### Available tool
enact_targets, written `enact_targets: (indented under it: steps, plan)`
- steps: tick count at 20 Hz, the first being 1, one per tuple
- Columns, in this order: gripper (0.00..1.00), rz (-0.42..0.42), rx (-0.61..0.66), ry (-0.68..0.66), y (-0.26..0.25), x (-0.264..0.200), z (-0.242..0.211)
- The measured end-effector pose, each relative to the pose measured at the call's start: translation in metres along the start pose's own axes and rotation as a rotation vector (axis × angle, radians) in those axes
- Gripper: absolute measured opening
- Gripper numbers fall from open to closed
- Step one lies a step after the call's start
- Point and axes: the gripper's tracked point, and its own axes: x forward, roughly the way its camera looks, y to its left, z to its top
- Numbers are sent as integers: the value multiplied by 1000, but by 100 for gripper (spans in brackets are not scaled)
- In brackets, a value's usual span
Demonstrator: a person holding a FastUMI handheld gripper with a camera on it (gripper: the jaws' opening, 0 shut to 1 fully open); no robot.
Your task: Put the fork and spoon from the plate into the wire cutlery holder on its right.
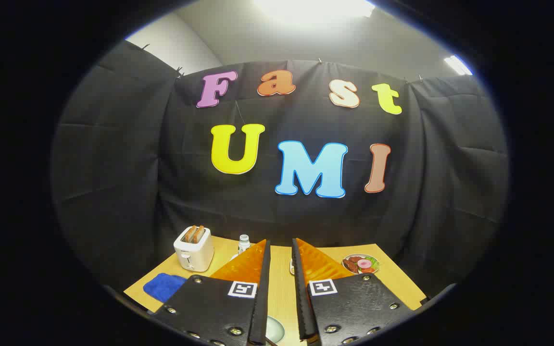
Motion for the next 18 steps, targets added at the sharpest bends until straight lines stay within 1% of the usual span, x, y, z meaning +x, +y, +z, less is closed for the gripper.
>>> enact_targets:
  steps: [13,18]
  plan:
    - [26,-5,-2,11,5,-2,-4]
    - [25,15,0,55,11,3,-24]
